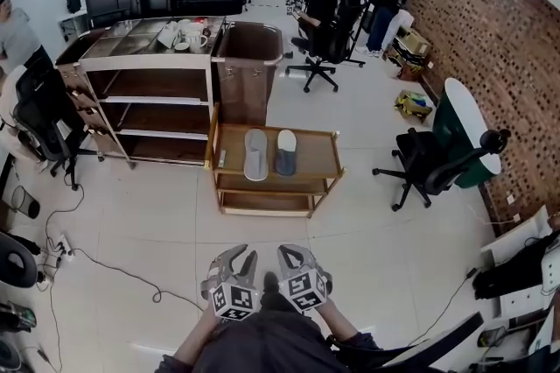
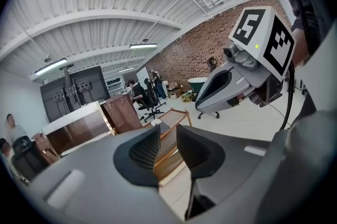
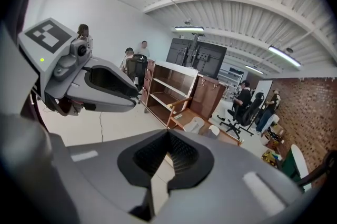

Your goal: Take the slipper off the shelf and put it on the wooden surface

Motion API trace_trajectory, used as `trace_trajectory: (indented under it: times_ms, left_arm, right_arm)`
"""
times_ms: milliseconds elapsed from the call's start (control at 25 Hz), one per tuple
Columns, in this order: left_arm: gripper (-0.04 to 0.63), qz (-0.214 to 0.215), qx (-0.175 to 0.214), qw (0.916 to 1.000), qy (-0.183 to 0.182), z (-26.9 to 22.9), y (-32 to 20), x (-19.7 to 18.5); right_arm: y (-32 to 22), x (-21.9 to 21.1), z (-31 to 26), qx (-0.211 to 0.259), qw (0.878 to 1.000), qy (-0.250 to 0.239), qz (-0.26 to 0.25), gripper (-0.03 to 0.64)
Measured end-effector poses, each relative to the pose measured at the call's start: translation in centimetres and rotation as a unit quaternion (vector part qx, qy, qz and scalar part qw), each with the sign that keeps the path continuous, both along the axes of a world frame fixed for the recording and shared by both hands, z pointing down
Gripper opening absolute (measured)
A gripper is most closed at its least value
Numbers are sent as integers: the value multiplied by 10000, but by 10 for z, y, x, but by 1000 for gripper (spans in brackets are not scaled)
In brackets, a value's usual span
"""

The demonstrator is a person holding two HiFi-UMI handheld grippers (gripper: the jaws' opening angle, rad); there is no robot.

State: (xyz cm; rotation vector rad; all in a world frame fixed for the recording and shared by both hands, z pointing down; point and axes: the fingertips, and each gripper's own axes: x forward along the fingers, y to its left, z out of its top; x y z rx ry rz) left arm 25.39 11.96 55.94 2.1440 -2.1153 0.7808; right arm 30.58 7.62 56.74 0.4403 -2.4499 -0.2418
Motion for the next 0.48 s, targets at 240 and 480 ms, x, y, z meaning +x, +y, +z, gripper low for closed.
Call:
trace_trajectory:
  times_ms: [240, 480]
  left_arm:
    - [115, -51, -47, 10000, 70, 3, 7, -4]
    - [115, -75, -72, 9999, 106, 4, 12, -6]
  right_arm:
    - [6, -6, 0, 27, 10000, 24, -90, 2]
    - [14, -8, -1, 4, 9998, 39, -169, 2]
